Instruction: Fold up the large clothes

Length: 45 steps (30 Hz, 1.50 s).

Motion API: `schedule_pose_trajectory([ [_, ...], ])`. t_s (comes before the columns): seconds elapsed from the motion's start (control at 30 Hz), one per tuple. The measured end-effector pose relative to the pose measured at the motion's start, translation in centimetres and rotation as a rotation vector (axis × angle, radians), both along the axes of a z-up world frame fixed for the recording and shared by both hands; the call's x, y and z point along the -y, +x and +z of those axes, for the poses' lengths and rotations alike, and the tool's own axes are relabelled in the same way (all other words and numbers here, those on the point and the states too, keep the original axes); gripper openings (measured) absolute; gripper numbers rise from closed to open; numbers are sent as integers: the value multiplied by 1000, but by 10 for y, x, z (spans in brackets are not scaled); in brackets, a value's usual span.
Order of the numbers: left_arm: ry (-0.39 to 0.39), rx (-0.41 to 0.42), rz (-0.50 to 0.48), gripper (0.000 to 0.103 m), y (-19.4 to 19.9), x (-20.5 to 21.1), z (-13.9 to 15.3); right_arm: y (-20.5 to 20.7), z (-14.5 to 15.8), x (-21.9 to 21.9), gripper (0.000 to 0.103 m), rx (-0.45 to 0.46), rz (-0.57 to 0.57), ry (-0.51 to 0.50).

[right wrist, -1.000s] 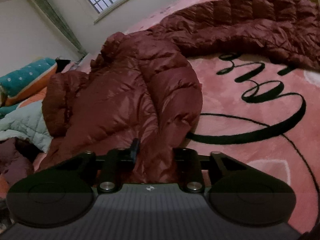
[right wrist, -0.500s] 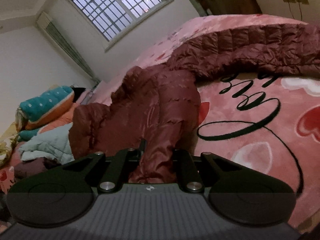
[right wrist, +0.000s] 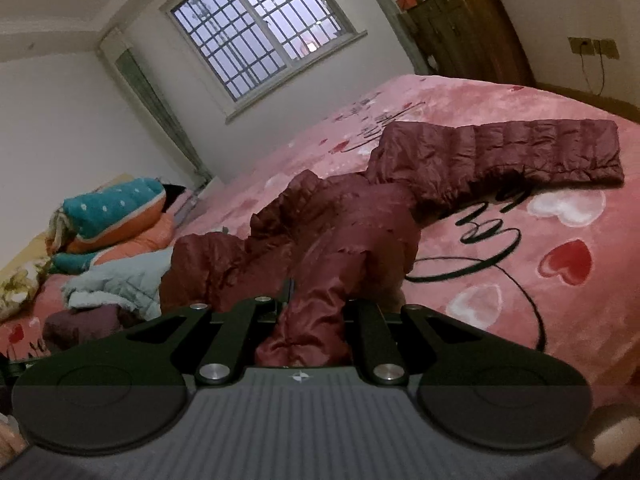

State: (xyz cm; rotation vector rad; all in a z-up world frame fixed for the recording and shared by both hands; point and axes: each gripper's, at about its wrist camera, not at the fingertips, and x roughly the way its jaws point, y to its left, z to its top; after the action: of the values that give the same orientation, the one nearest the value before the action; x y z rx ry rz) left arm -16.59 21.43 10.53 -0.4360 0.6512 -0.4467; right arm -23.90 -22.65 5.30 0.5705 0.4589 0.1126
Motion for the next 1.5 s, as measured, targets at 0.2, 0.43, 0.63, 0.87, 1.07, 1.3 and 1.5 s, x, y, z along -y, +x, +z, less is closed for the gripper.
schedule_pose_trajectory([
  [0.2,110,-77,-24,17,-6,-4,-29,1,-26,-3,15,-134,-2,-74],
  [0.43,190,-130,1,45,-3,-13,-34,1,-36,8,51,-248,-70,-91],
  [0.63,226,-70,44,60,-16,-23,-16,-24,-17,14,63,-207,-163,-201],
  [0.87,248,10,-6,64,-1,13,-3,-2,5,1,64,-76,-148,-224],
  [1.07,274,33,-113,64,21,64,-20,58,-13,-35,63,-64,-36,-312],
  [1.3,319,-3,-153,64,72,100,-48,122,-33,-49,61,-96,10,-375],
  [1.5,406,-38,-127,64,133,113,-73,194,-59,-44,59,-214,44,-385],
])
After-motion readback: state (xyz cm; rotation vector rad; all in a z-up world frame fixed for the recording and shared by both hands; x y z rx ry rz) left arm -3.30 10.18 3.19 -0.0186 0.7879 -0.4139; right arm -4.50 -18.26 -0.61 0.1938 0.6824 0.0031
